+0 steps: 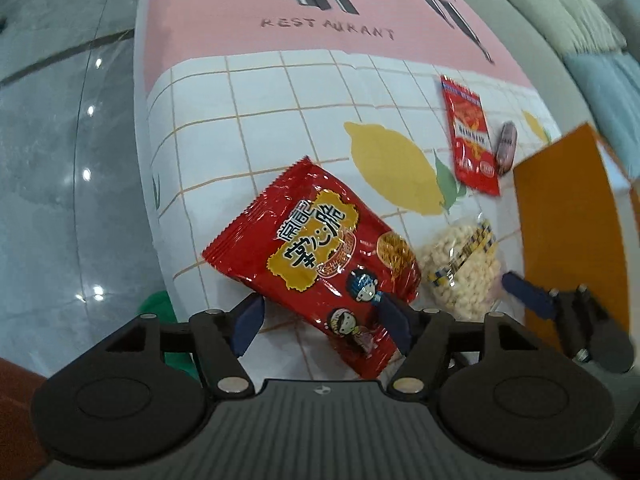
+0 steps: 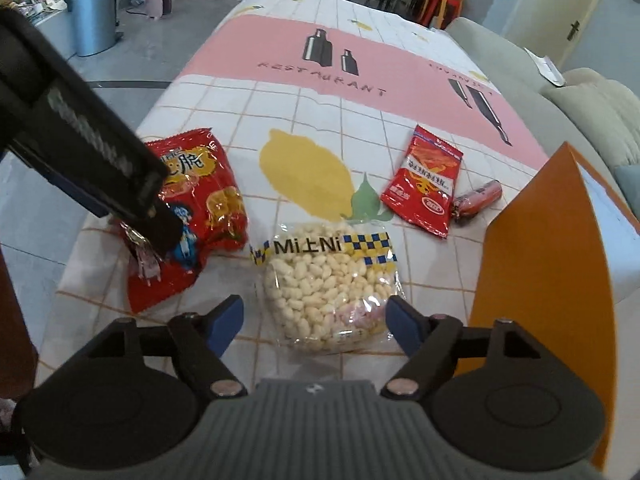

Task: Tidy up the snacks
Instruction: 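Grasp the red cartoon crisp bag with the left gripper, then carry the crisp bag with the left gripper while the right carries the puff bag over the box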

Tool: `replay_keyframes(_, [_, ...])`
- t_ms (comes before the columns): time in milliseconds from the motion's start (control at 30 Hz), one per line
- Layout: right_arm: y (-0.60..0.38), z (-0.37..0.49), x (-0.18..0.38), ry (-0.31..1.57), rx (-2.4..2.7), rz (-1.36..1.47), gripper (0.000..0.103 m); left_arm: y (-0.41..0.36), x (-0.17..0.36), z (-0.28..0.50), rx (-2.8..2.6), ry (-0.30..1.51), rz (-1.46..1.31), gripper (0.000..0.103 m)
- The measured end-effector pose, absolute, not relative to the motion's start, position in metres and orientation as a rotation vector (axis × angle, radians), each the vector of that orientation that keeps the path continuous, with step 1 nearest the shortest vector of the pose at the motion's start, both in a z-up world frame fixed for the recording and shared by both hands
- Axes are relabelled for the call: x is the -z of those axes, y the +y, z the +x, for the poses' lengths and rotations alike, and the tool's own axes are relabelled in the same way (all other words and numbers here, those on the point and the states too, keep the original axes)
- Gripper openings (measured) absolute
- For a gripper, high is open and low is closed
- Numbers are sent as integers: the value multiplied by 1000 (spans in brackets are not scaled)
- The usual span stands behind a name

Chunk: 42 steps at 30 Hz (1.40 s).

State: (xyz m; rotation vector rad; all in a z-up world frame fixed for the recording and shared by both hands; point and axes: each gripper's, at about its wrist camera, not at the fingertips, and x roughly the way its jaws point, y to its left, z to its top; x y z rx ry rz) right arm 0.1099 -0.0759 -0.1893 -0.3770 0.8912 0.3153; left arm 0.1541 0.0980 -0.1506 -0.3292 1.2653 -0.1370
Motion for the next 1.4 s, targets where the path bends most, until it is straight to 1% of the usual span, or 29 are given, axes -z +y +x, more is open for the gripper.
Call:
replay_keyframes(100, [-76,109,190,879,-309,-369,78,108,151,157,98,1252,-414,78])
replay_keyframes(167, [-76,108,190,873,-309,-368,78,111,153,161,83,1252,-447,80])
replay_keyframes(200, [-76,107,190,872,-308,-367,78,110,156,163,74,1261,-443,81])
replay_keyframes(233, [-76,108,190,873,-307,-366,78,108,158,165,69,1264,-434,84])
replay_keyframes(333, [-75,109,191,873,-302,-363,77,96,157,167,69,1236,-368,87])
replay_keyframes(400, [-74,108,191,866,-298,-371,75,87,157,169,69,1222,-321,91])
replay_keyframes(467, [-72,107,190,855,-282,-391,66,81,157,170,81,1208,-287,90])
replay_keyframes(500, [-72,106,189,853,-287,-392,65,80,157,171,89,1201,-286,86])
replay_keyframes(533, [-73,106,189,849,-293,-396,62,79,157,172,97,1196,-291,80])
replay_keyframes(567, [-72,105,188,848,-296,-403,60,79,157,173,100,1198,-298,79])
replay_keyframes(600, [-73,105,187,847,-295,-401,59,80,157,172,99,1196,-302,76])
replay_keyframes(667, [-75,102,183,841,-301,-384,49,83,153,171,99,1179,-315,66])
replay_keyframes(700, [-77,102,181,845,-305,-372,49,84,151,170,102,1170,-317,56])
replay_keyframes(733, [-78,101,179,845,-308,-359,46,85,147,168,106,1157,-321,50])
replay_keyframes(767, [-80,99,176,837,-306,-356,43,85,145,167,111,1148,-328,48])
replay_keyframes(833, [-81,95,169,809,-291,-366,31,87,140,164,127,1130,-353,36])
replay_keyframes(933, [-86,94,159,816,-302,-305,30,86,131,157,152,1110,-360,31])
replay_keyframes(1000, [-88,90,153,805,-287,-289,26,80,124,152,158,1100,-325,30])
replay_keyframes(1100, [-92,84,139,793,-297,-257,22,73,112,144,195,1080,-298,25])
replay_keyframes(1400, [-126,72,111,857,-325,51,18,51,89,118,218,1062,-251,24])
